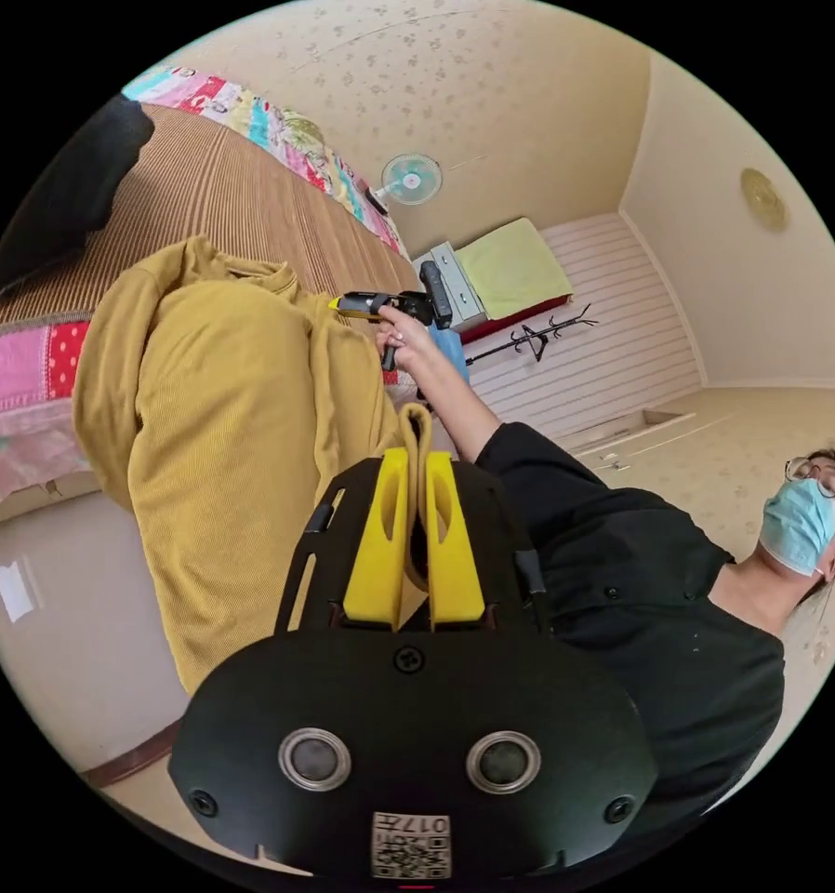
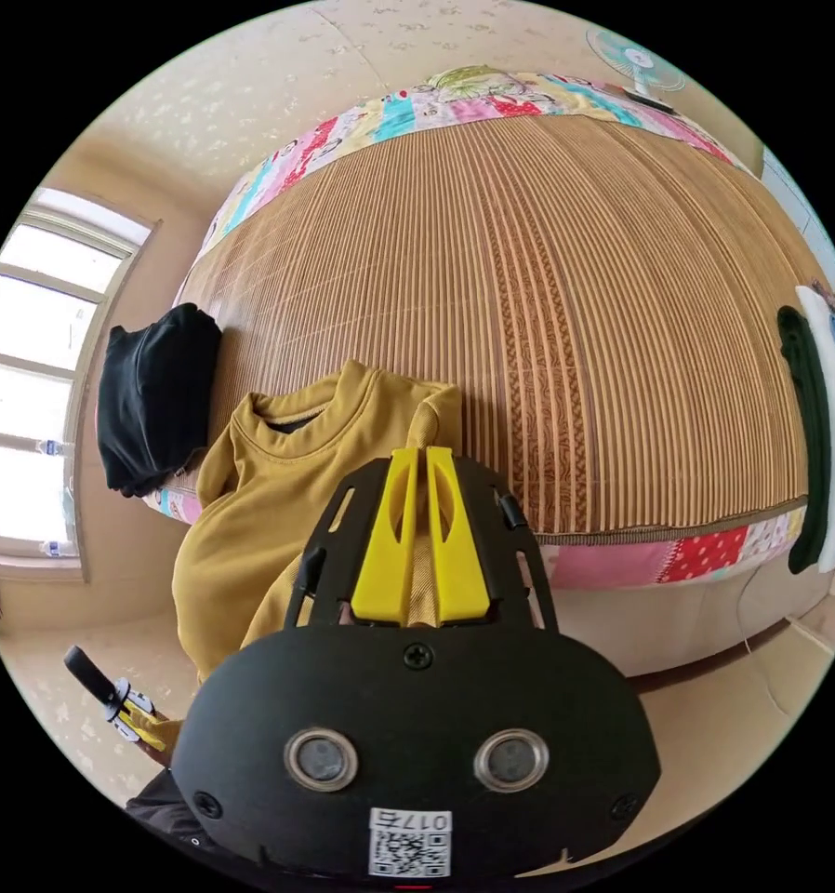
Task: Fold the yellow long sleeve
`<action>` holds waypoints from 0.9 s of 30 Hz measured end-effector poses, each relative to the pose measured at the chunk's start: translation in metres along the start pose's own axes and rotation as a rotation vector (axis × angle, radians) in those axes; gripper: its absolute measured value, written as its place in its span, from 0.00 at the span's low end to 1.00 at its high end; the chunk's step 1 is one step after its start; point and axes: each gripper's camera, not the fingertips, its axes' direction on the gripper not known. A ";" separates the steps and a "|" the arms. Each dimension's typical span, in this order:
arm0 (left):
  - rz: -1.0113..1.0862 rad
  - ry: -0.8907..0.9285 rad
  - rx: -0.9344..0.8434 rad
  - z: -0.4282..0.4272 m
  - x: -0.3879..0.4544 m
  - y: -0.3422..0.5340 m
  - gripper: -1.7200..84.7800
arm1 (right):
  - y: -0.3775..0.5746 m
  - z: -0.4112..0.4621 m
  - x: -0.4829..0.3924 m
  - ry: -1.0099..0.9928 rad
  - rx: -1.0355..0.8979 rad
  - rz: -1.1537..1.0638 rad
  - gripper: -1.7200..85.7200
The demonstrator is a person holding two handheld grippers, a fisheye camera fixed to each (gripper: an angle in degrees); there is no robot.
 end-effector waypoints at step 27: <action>-0.008 -0.012 0.356 -0.130 -0.093 -0.093 0.06 | 0.037 -0.028 0.062 0.006 0.244 -0.023 0.05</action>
